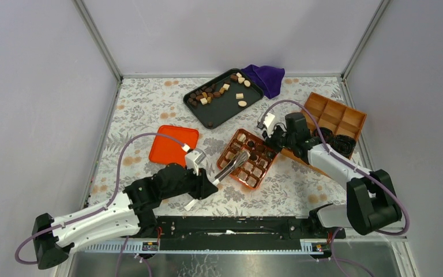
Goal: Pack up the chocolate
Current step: Place the packing box at the center of the board, then place the fake chocolate in the packing box.
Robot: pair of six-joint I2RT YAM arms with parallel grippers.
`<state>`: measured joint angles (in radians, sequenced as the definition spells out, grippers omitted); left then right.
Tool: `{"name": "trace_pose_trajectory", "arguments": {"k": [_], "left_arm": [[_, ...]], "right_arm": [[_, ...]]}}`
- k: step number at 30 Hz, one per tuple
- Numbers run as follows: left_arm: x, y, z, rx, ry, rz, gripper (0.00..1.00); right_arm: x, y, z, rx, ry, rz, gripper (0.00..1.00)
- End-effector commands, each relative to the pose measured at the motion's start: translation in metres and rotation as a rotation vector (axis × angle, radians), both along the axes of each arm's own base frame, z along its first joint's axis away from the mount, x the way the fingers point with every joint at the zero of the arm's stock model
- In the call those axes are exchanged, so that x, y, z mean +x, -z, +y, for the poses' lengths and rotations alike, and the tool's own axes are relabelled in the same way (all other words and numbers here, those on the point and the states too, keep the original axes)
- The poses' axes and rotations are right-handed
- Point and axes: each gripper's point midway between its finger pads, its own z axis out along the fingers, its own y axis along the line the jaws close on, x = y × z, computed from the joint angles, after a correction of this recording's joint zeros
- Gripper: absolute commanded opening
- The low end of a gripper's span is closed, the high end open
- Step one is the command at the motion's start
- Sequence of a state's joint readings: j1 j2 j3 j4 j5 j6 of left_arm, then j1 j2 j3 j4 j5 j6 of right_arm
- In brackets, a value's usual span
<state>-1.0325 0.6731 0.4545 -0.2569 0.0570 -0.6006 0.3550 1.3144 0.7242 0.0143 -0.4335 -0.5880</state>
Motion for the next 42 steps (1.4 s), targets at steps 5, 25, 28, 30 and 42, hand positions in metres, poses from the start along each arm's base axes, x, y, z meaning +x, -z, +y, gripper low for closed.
{"name": "trace_pose_trajectory", "arguments": {"k": [5, 25, 28, 30, 42], "left_arm": [[0.012, -0.013, -0.007, -0.019, -0.053, -0.041, 0.0], [0.003, 0.007, -0.018, 0.071, -0.012, 0.033, 0.0], [0.003, 0.006, -0.019, 0.069, -0.013, 0.037, 0.0], [0.003, 0.005, -0.019, 0.066, -0.017, 0.043, 0.02], [-0.002, 0.012, -0.025, 0.1, -0.005, 0.105, 0.22]], "right_arm": [[0.015, -0.004, 0.021, 0.099, 0.009, 0.11, 0.03], [0.008, 0.013, 0.018, 0.078, -0.005, 0.254, 0.53], [0.009, 0.01, 0.017, 0.083, -0.004, 0.248, 0.58], [0.008, 0.009, 0.017, 0.085, -0.005, 0.249, 0.61], [0.009, 0.001, 0.012, 0.099, 0.004, 0.239, 0.66]]}}
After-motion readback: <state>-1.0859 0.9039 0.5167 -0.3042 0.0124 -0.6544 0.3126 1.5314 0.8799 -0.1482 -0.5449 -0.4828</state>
